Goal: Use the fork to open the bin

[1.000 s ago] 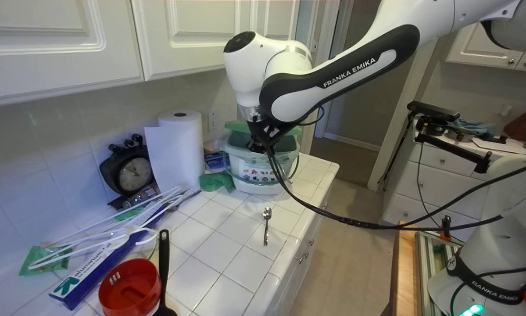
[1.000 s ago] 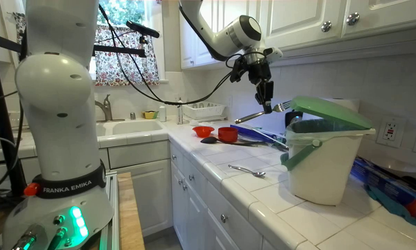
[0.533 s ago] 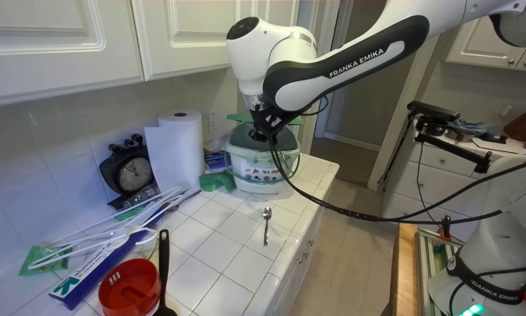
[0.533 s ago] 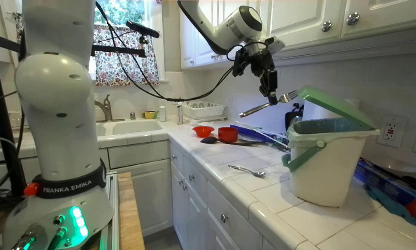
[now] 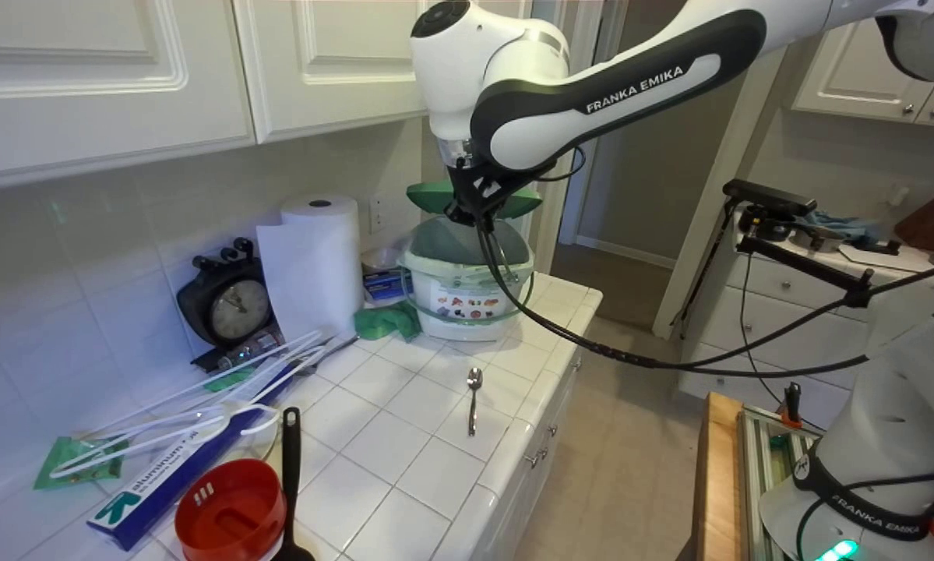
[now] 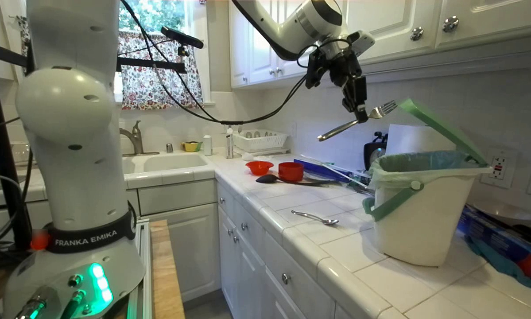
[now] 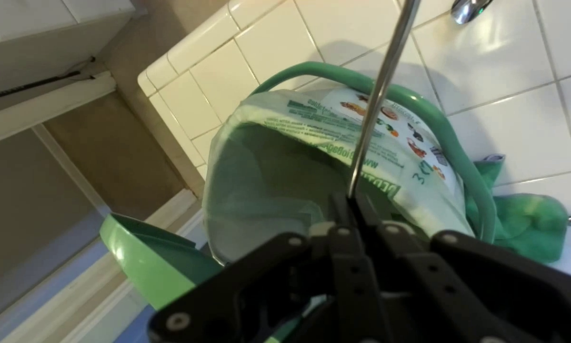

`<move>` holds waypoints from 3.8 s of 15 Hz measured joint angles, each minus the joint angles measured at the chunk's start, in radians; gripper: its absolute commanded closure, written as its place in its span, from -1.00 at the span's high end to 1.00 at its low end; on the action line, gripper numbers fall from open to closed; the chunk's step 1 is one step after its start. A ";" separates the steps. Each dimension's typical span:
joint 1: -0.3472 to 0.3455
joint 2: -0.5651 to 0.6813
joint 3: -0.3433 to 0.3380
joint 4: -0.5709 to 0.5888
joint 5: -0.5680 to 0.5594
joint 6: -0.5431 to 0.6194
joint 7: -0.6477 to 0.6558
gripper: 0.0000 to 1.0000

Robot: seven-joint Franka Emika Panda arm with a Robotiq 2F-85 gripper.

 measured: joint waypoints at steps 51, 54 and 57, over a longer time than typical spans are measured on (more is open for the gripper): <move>-0.090 -0.033 -0.035 0.146 -0.103 -0.115 0.071 -0.93; -0.097 -0.039 -0.037 0.146 -0.104 -0.124 0.078 -0.93; -0.104 -0.049 -0.040 0.146 -0.107 -0.135 0.083 -0.93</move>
